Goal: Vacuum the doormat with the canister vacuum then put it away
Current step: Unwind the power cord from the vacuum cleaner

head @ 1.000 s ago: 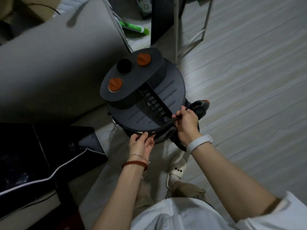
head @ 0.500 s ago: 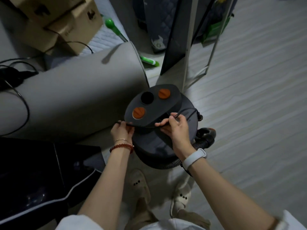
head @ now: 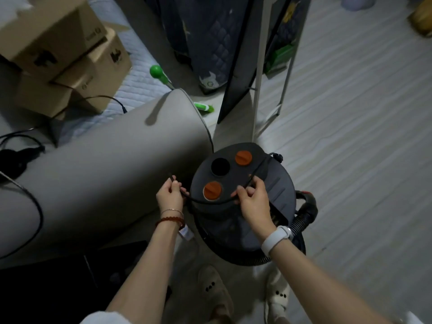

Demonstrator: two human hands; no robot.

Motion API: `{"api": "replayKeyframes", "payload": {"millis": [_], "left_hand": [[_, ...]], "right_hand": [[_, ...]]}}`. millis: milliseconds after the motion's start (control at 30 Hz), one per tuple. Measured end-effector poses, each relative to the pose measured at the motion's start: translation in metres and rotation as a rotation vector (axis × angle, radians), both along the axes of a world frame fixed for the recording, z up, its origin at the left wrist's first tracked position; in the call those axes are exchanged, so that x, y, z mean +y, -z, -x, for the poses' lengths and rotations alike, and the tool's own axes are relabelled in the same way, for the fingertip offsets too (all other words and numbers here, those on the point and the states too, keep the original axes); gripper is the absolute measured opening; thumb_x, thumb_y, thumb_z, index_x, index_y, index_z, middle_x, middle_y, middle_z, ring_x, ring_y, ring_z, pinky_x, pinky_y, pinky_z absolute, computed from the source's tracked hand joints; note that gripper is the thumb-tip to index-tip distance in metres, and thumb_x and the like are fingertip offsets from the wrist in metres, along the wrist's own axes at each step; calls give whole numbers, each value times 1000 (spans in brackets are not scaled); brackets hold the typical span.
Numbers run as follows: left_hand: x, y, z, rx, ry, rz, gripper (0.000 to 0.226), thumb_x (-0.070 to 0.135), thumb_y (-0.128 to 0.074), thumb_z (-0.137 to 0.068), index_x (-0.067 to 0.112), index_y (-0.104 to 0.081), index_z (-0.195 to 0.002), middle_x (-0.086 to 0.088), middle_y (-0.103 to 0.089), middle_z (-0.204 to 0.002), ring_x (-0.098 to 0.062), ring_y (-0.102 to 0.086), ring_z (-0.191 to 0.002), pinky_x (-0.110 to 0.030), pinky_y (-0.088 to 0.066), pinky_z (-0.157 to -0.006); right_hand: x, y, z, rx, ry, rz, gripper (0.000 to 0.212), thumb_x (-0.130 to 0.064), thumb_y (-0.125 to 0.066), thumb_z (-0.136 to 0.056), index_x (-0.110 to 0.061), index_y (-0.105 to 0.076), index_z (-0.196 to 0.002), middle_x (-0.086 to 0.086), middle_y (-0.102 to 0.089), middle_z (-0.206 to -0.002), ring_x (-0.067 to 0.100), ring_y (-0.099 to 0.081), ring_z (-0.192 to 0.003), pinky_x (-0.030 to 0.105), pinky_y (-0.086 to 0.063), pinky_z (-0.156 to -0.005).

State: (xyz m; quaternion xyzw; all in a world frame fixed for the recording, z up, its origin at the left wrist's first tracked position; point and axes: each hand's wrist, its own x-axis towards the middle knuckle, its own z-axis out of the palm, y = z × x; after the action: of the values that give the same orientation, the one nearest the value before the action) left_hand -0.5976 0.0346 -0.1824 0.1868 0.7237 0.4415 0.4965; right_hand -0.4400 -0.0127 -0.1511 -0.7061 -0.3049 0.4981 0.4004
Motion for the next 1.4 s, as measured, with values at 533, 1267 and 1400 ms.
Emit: {"api": "replayKeyframes", "payload": {"millis": [533,1267,1400], "left_hand": [[98,-57,-212,211,717,-325,33,5,-42,-95,-1,-53,-125,-3,-51,-63,-9,-47,-51,-24,-41,-55],[-62,-24,-371,-39,842,-34,28,-2,-39,-95,16,-61,-94,8,-47,-49,1,-38,-36,-16,-36,-45],[-114,-21,-347,-163,769,45,27,-1,-39,-96,13,-59,-108,1,-43,-64,2,-41,-42,-12,-36,-44]], "right_hand": [[4,-2,-136,36,310,-182,17,-2,-39,-94,-14,-40,-106,2,-59,-72,15,-55,-64,15,-48,-56],[-141,14,-294,-252,447,-106,19,-5,-38,-96,-20,-42,-106,-4,-55,-73,7,-55,-62,21,-48,-65],[-179,10,-280,-273,363,-82,18,-14,-36,-97,-28,-43,-104,-5,-55,-73,1,-55,-62,20,-49,-63]]}}
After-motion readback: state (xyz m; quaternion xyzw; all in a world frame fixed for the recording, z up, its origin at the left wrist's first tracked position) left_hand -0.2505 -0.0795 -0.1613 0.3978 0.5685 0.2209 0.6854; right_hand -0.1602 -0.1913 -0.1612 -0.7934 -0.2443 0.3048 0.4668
